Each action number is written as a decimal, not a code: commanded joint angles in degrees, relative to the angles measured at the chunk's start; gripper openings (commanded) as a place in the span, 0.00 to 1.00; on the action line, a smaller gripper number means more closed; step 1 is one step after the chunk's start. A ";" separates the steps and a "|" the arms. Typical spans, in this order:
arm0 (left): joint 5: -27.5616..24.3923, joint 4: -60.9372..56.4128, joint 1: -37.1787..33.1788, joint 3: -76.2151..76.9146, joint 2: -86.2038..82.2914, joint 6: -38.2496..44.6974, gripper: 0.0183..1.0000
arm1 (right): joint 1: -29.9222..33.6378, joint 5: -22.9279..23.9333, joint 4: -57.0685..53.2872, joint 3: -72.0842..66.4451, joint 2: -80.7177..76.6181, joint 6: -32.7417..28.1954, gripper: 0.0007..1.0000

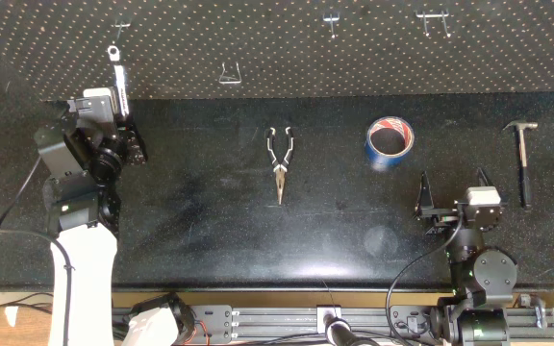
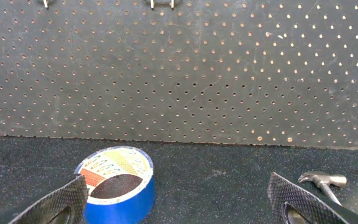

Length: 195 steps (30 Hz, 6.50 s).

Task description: Place Tools Onto Pegboard

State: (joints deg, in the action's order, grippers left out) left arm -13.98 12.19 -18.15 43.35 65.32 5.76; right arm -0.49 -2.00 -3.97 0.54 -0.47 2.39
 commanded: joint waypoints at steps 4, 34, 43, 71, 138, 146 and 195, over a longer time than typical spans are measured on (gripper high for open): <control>-0.20 1.38 0.28 0.15 -6.10 0.70 0.01 | -0.46 0.09 -0.09 -0.31 0.42 -0.79 0.94; 7.37 -0.20 5.42 2.16 -3.82 -4.04 0.01 | -0.46 0.09 -0.09 -0.31 0.42 -0.79 0.94; 9.09 -0.04 5.42 3.39 -3.82 -4.04 0.01 | -0.46 0.09 -0.09 -0.31 0.42 -0.79 0.94; 9.31 -1.97 5.38 3.39 1.53 -4.04 0.29 | -0.46 0.09 -0.09 -0.31 0.42 -0.79 0.94; 19.78 33.29 49.77 32.20 39.95 -37.00 1.00 | -0.46 0.09 -0.09 -0.31 0.42 -0.79 0.94; 18.69 33.05 49.62 31.82 41.94 -38.38 1.00 | -0.46 0.09 -0.09 -0.31 0.42 -0.79 0.94; 21.66 20.33 50.80 24.68 43.71 -39.85 0.35 | -0.46 0.09 -0.09 -0.31 0.42 -0.79 0.94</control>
State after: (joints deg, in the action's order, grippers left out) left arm 8.45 32.38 32.47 68.27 108.03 -33.26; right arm -0.51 -1.78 -3.92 0.51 -0.47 2.22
